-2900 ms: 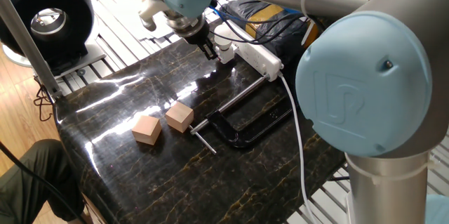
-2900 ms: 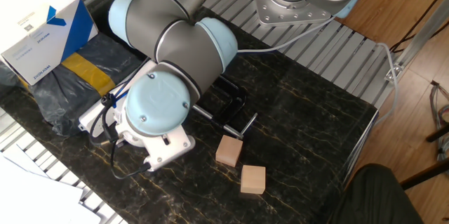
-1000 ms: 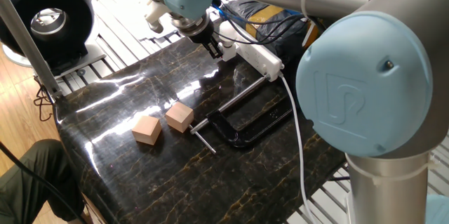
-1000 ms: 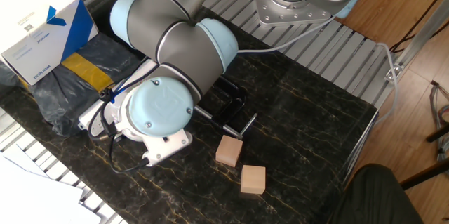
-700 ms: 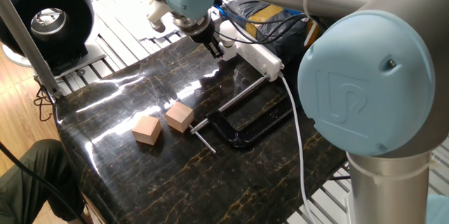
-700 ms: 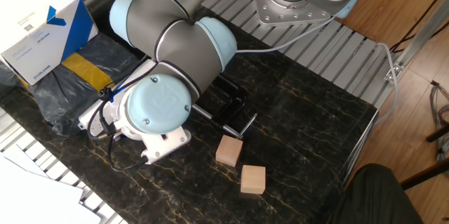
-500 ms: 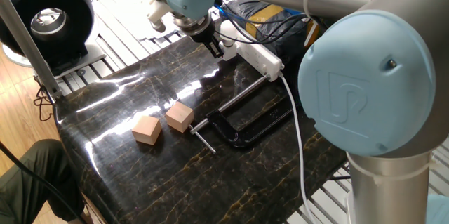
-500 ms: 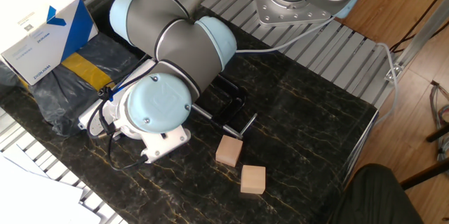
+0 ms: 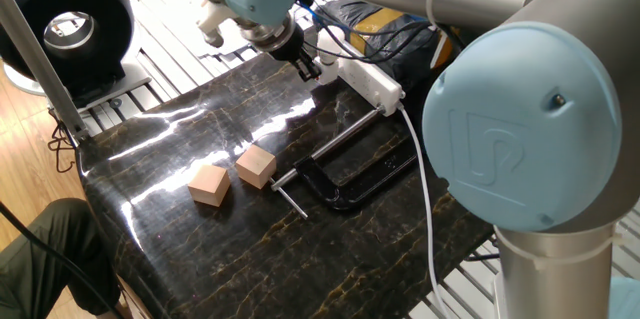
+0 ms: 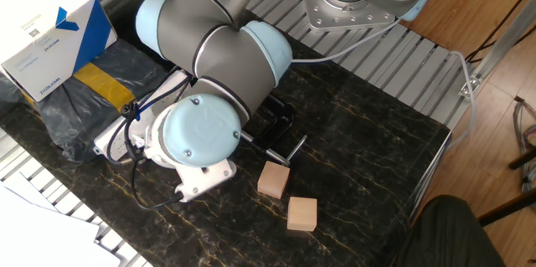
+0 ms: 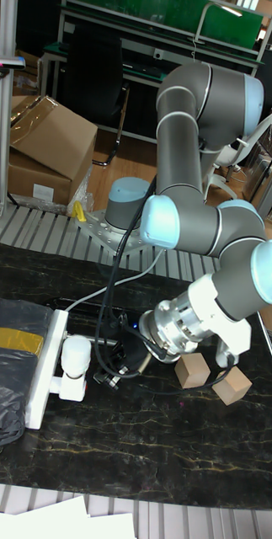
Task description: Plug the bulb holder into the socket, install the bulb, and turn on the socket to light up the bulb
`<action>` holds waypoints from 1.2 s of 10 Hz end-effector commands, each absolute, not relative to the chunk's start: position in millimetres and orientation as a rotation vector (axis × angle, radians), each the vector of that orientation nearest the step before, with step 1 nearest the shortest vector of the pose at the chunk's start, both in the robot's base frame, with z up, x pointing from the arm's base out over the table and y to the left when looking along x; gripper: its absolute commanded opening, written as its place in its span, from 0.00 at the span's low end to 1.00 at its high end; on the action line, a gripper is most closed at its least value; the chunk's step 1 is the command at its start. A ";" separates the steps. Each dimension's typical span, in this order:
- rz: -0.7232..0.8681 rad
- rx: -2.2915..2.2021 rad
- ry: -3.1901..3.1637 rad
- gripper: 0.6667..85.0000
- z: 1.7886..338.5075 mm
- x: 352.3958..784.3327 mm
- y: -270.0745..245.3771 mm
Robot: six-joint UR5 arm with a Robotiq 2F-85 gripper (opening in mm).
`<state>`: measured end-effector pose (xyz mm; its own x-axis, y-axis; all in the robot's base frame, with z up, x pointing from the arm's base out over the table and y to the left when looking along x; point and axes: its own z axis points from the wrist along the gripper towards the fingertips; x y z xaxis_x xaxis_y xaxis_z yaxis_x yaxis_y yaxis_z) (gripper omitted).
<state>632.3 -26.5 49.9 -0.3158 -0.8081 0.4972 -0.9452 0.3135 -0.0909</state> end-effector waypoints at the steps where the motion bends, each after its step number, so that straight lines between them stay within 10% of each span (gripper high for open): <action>1: 0.453 1.547 -2.308 0.00 47.4 633.4 -4.2; 9: 0.355 1.710 -2.452 0.02 146.4 663.3 20.3; 11: 0.148 1.772 -2.392 0.43 188.8 647.3 13.3; 12: 0.073 1.809 -2.440 0.44 203.0 649.9 15.6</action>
<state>651.6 12.2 157.3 -0.3181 -0.9173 0.2396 -0.9469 0.3200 -0.0321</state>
